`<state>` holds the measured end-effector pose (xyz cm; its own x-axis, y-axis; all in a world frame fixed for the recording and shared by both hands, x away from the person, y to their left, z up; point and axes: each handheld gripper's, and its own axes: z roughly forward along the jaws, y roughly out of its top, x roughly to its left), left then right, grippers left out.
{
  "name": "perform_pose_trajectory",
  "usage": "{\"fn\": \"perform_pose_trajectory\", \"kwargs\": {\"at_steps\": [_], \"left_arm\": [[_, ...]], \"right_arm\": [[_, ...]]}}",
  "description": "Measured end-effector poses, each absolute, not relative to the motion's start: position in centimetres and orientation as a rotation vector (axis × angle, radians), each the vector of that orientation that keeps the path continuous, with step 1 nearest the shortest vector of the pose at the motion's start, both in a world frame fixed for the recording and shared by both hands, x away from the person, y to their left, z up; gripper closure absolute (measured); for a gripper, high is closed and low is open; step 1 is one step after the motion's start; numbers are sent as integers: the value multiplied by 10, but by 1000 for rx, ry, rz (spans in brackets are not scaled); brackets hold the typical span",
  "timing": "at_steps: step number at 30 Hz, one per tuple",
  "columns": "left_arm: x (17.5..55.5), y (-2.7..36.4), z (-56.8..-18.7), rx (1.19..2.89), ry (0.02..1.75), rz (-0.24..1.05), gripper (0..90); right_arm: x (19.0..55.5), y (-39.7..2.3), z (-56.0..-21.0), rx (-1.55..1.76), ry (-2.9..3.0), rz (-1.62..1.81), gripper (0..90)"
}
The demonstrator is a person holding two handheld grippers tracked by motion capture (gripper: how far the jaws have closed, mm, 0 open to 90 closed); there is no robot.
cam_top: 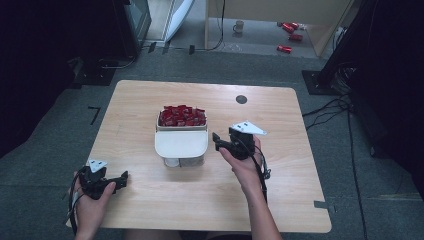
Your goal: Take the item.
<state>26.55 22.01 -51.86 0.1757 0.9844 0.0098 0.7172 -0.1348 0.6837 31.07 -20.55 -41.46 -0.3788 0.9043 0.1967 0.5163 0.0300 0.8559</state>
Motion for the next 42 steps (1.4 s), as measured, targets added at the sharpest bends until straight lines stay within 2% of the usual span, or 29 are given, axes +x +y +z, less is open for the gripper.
{"fn": "perform_pose_trajectory", "kwargs": {"at_steps": [9, 18, 30, 36, 42], "left_arm": [[265, 220, -518, 1919, 1596, 642, 0], [266, 220, -518, 1920, 1596, 643, 0], [266, 219, -519, 1919, 1596, 642, 0], [266, 219, -519, 1917, 1596, 642, 0], [266, 219, -519, 1917, 1596, 642, 0]], "right_arm": [[330, -182, -399, 1392, 1884, 1310, 536], [364, -172, -388, 1404, 1821, 1339, 669], [387, -153, -399, 1367, 1942, 1324, 642], [388, -149, -400, 1354, 1950, 1279, 876], [385, -147, -394, 1338, 1937, 1248, 900]]}}
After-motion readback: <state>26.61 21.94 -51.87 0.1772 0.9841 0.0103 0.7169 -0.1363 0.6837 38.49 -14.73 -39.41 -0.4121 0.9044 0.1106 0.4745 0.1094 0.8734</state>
